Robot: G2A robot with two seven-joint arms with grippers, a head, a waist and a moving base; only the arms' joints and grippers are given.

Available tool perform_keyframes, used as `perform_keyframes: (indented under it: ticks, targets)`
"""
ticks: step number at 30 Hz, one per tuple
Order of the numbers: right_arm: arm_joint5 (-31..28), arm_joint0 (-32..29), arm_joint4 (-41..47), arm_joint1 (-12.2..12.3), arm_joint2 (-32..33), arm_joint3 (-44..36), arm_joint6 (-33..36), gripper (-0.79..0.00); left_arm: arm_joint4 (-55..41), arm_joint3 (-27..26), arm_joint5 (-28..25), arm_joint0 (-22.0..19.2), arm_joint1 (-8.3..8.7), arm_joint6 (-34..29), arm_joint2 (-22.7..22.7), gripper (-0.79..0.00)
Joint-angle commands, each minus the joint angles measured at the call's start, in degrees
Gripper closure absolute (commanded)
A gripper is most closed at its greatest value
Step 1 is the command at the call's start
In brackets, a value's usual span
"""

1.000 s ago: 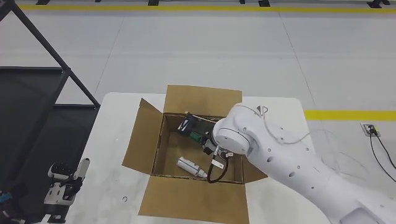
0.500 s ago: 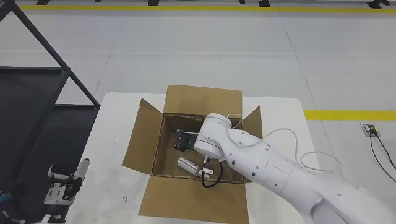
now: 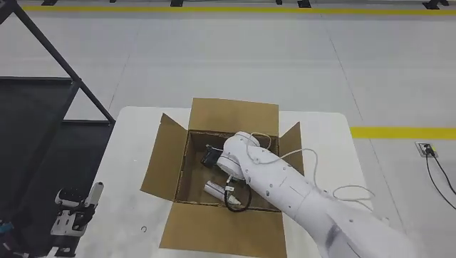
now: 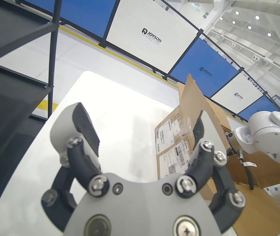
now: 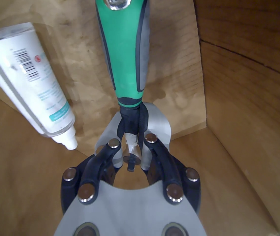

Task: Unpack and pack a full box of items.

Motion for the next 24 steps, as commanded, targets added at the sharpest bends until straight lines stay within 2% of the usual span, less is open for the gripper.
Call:
perform_keyframes:
  ticks: [1, 2, 3, 4, 5, 6, 8, 9, 10, 13, 16, 17, 18, 19, 22, 24]
  targets:
    - [-0.6, 0.2, 0.4, -0.9, 0.2, 2.3, -0.1, 0.000, 0.0, 0.0, 0.0, 0.0, 0.00, 0.0, 0.0, -0.785]
    - [-1.0, 0.2, 0.5, -1.4, 0.3, 3.3, -0.2, -0.080, 0.0, 0.0, 0.0, 0.0, 0.00, 0.0, 0.0, -0.785]
    - [-1.3, 0.3, 0.6, -1.8, 0.3, 4.1, -0.3, -0.286, 0.0, 0.0, 0.0, 0.0, 0.00, 0.0, 0.0, -0.785]
    - [-1.7, 0.4, 0.6, -2.2, 0.4, 4.9, -0.4, -0.394, 0.0, 0.0, 0.0, 0.0, 0.00, 0.0, 0.0, -0.785]
    - [-2.0, 0.5, 0.6, -2.5, 0.4, 5.7, -0.5, -0.646, 0.0, 0.0, 0.0, 0.0, 0.00, 0.0, 0.0, -0.785]
    - [-2.2, 0.7, 0.6, -2.9, 0.6, 6.4, -0.7, -0.720, 0.0, 0.0, 0.0, 0.0, 0.00, 0.0, 0.0, -0.785]
    - [-2.7, 0.9, 0.7, -3.4, 0.8, 7.4, -1.1, -0.776, 0.0, 0.0, 0.0, 0.0, 0.00, 0.0, 0.0, -0.785]
    - [-2.9, 1.1, 0.6, -3.6, 1.0, 7.9, -1.2, -0.767, 0.0, 0.0, 0.0, 0.0, 0.00, 0.0, 0.0, -0.785]
    - [-3.1, 1.2, 0.5, -3.8, 1.1, 8.3, -1.4, -0.723, 0.0, 0.0, 0.0, 0.0, 0.00, 0.0, 0.0, -0.785]
    - [-2.9, 1.8, 0.2, -4.3, 1.5, 8.6, -1.6, -0.686, 0.0, 0.0, 0.0, 0.0, 0.00, 0.0, 0.0, -0.785]
    - [-1.8, 3.1, -0.7, -4.1, 2.4, 6.5, -2.6, -0.634, 0.0, 0.0, 0.0, 0.0, 0.00, 0.0, 0.0, -0.785]
    - [-0.9, 3.5, -1.3, -3.9, 2.7, 5.3, -3.0, -0.566, 0.0, 0.0, 0.0, 0.0, 0.00, 0.0, 0.0, -0.785]
    - [0.0, 4.0, -1.8, -3.5, 3.1, 3.8, -3.0, -0.440, 0.0, 0.0, 0.0, 0.0, 0.00, 0.0, 0.0, -0.785]
    - [0.7, 4.3, -2.3, -3.0, 3.6, 1.9, -3.0, -0.391, 0.0, 0.0, 0.0, 0.0, 0.00, 0.0, 0.0, -0.785]
    - [3.8, 4.7, -4.4, -0.7, 5.7, -5.6, -1.6, -0.379, 0.0, 0.0, 0.0, 0.0, 0.00, 0.0, 0.0, -0.785]
    - [7.1, 4.0, -7.1, 1.6, 7.5, -13.5, 0.4, -0.369, 0.0, 0.0, 0.0, 0.0, 0.00, 0.0, 0.0, -0.785]
